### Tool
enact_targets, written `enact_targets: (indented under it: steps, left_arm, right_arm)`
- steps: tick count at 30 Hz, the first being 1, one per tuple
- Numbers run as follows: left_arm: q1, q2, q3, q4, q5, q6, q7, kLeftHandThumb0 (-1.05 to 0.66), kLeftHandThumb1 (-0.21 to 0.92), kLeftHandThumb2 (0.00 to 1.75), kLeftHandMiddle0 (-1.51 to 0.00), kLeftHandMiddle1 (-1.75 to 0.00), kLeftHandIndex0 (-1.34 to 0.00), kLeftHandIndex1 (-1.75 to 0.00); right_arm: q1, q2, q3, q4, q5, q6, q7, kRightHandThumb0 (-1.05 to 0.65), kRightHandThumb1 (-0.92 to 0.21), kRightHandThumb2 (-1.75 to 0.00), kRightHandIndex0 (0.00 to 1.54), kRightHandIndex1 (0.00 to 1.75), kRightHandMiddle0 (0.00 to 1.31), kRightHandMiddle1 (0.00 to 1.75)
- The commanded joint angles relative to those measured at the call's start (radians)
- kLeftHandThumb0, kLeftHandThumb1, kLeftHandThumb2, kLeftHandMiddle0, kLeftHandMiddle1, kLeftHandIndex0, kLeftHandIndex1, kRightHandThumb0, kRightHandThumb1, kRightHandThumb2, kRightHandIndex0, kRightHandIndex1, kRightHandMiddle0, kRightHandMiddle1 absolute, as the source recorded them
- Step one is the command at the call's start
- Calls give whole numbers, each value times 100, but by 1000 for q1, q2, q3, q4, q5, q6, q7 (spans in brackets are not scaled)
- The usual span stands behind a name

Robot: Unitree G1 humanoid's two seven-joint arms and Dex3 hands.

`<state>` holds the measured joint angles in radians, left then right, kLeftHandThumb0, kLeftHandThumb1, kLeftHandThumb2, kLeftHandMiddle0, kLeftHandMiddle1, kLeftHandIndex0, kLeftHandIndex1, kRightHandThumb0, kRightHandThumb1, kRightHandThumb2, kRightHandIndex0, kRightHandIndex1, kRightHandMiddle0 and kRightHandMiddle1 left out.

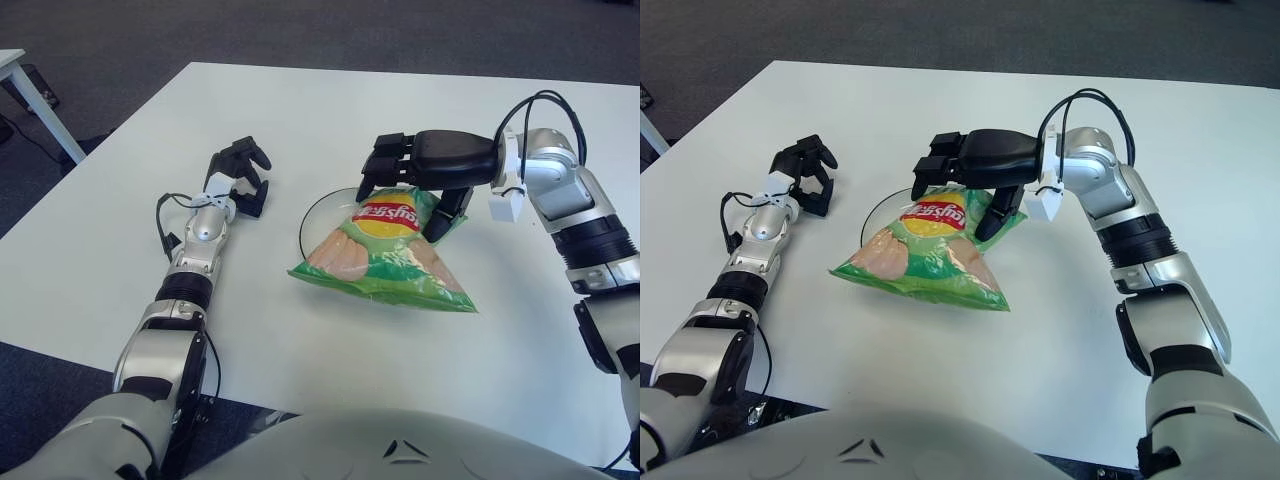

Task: Put the snack into the plate.

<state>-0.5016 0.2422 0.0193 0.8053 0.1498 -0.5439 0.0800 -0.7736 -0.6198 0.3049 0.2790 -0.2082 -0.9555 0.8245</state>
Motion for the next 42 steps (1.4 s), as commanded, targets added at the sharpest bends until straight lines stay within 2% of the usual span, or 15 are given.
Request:
enact_targets:
  steps: [1, 5, 11, 17, 22, 28, 42]
  left_arm:
    - [140, -61, -30, 57, 7, 28, -1, -1, -13, 175, -92, -175, -85, -153]
    - [129, -57, -37, 67, 10, 60, -13, -2, -16, 175, -95, -175, -91, -143]
    - [126, -56, -31, 80, -6, 40, -29, -2, -16, 175, -95, -175, -89, -146]
    - [124, -59, -24, 97, -34, -5, -61, -1, -10, 175, -90, -175, -77, -164]
    - [121, -62, -18, 106, -46, -17, -74, -1, -8, 175, -88, -175, -74, -169]
    - [118, -59, -27, 111, -33, -25, -61, -1, -8, 175, -88, -175, -74, -169]
    - [118, -67, -44, 86, -5, 1, -37, -1, -9, 175, -88, -175, -75, -168]
  right_arm:
    - [-31, -4, -3, 28, -33, -23, -29, -70, -86, -56, 0, 31, 0, 51]
    - [-33, 6, -13, 44, -48, -28, -62, -73, -90, -52, 0, 23, 0, 44]
    - [-39, 23, -26, 64, -53, -7, -114, -75, -91, -48, 0, 17, 0, 51]
    - [-51, 25, -32, 55, -67, 26, -146, -80, -91, -44, 0, 13, 0, 60]
    - [-53, 29, -41, 46, -85, 40, -184, -81, -89, -41, 1, 13, 0, 68]
    - [-66, 26, -51, 29, -110, 35, -220, -82, -88, -41, 3, 13, 0, 73]
    - [-62, 18, -46, 25, -113, 35, -234, -82, -88, -40, 3, 13, 0, 73]
